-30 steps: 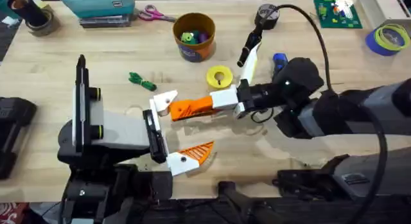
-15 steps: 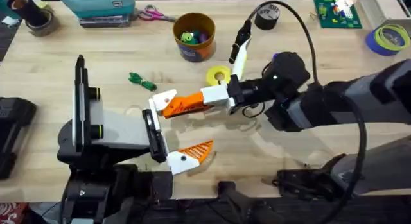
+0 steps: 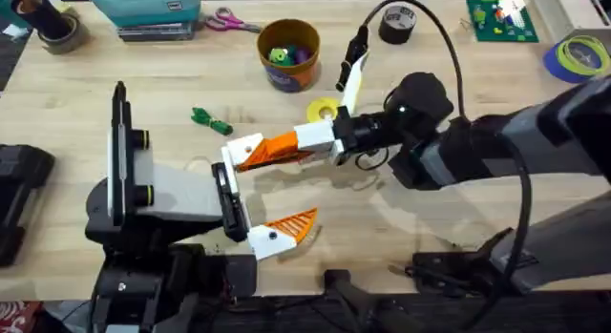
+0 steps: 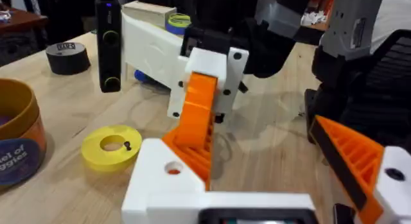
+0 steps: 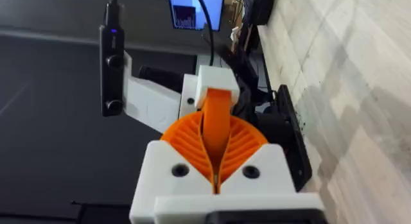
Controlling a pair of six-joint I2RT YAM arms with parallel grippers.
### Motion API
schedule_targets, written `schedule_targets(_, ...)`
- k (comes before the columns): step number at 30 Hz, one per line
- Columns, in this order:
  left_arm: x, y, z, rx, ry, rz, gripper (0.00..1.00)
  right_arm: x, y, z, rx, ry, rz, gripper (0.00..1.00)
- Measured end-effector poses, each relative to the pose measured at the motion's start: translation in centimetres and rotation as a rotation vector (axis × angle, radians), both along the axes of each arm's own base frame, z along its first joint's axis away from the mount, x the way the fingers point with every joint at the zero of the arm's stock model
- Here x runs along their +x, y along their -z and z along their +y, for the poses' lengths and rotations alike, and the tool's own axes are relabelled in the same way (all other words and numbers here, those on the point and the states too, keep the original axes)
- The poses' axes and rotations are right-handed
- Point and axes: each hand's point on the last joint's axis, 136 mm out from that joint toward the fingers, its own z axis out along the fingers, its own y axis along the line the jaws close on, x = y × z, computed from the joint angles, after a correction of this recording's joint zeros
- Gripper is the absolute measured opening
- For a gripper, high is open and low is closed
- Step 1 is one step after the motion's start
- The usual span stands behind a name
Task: Pick up the gripper from the table and insert it into the empty holder that is missing its gripper. Then pick up a screw, insert it into the mounting hole, and use the screwdriver to tighten it. Finally, clean up the table by picking up the vegetable and placing it into the bucket.
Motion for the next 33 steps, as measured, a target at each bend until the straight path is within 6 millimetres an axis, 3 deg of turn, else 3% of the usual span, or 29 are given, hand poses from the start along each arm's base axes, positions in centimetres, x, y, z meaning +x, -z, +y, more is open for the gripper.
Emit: schedule_targets(33, 0.29, 0.0, 0.12, 0.004, -0.018, -0.009, 0.985, 0.36, -0.08, 0.6, -0.002, -0.066, -0.017, 0.008)
